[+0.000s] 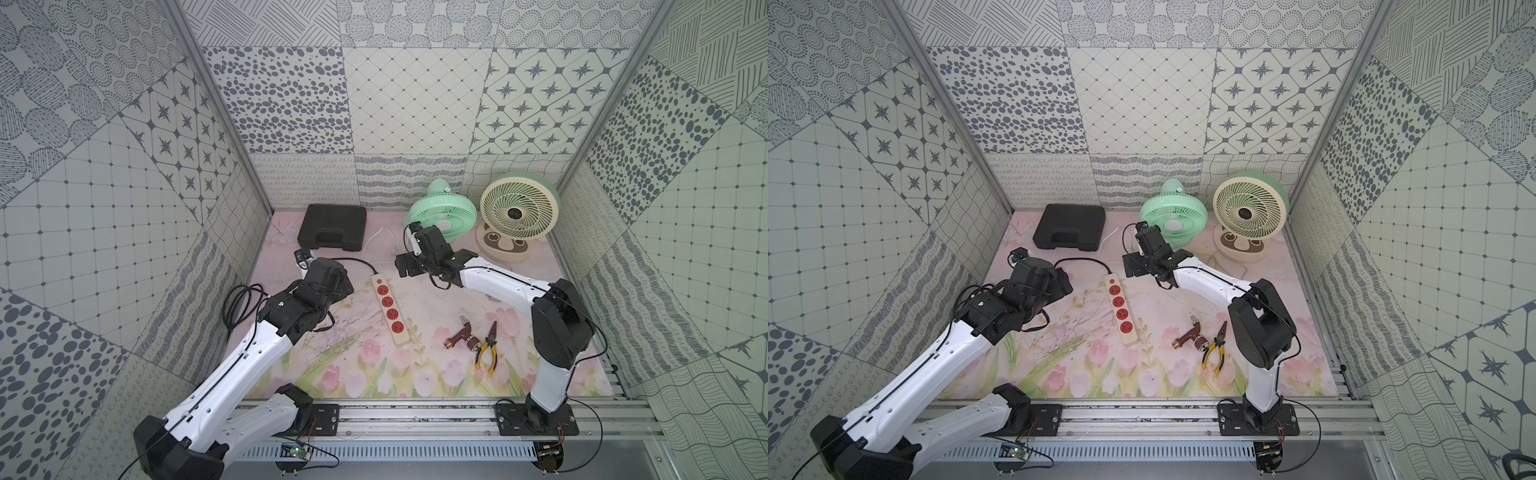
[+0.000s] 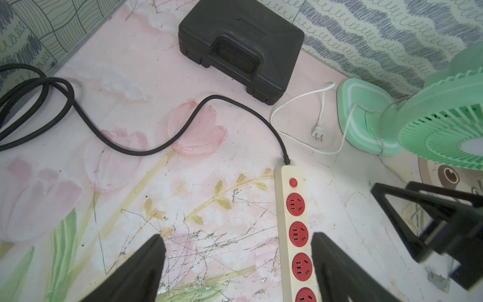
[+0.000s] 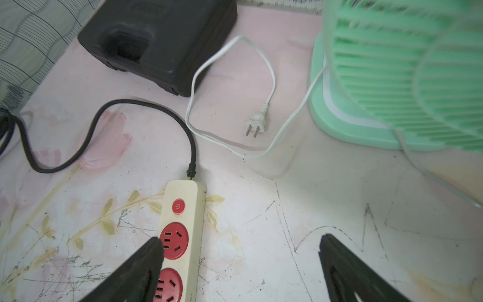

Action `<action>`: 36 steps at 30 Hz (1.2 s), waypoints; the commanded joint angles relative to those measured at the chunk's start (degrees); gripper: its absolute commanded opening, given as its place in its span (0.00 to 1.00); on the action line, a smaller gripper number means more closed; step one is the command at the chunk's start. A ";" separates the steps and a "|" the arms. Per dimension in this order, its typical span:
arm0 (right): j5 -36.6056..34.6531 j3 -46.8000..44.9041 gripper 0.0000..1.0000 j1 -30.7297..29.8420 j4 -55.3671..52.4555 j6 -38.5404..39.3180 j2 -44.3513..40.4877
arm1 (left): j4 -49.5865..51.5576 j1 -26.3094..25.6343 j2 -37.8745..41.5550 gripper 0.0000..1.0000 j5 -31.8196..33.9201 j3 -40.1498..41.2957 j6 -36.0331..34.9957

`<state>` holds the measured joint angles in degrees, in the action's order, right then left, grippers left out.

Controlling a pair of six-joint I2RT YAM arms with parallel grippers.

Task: Unplug the desk fan from the power strip
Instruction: Reset both arms

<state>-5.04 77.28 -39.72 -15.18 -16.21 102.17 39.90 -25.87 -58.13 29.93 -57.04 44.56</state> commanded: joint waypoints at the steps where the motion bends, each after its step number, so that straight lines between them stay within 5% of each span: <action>1: -2.61 -7.55 0.97 0.08 9.66 2.64 -7.14 | -2.22 2.54 -1.14 0.89 -0.13 0.30 -1.76; 4: -5.90 -15.83 0.97 0.25 15.26 4.41 -13.99 | -4.03 3.48 -1.53 0.98 1.33 1.63 -2.28; 12: -18.55 -37.48 0.97 2.80 30.81 9.90 -33.12 | -10.76 4.55 -0.53 0.99 8.07 6.37 -4.69; 21: -23.48 -59.15 0.97 17.19 46.16 14.31 -47.03 | -40.86 4.81 6.92 0.99 10.88 25.04 -21.60; 27: -20.60 -64.43 0.97 28.68 49.54 8.11 -47.51 | -53.44 6.58 7.50 0.99 9.58 33.15 -29.38; 36: -20.15 -64.19 0.97 30.60 55.93 9.25 -36.54 | -72.49 9.81 -1.47 0.99 10.10 40.15 -39.74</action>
<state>-25.74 13.10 -9.54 34.70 -6.90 63.61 -10.22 -17.63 -55.68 38.81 -20.47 16.53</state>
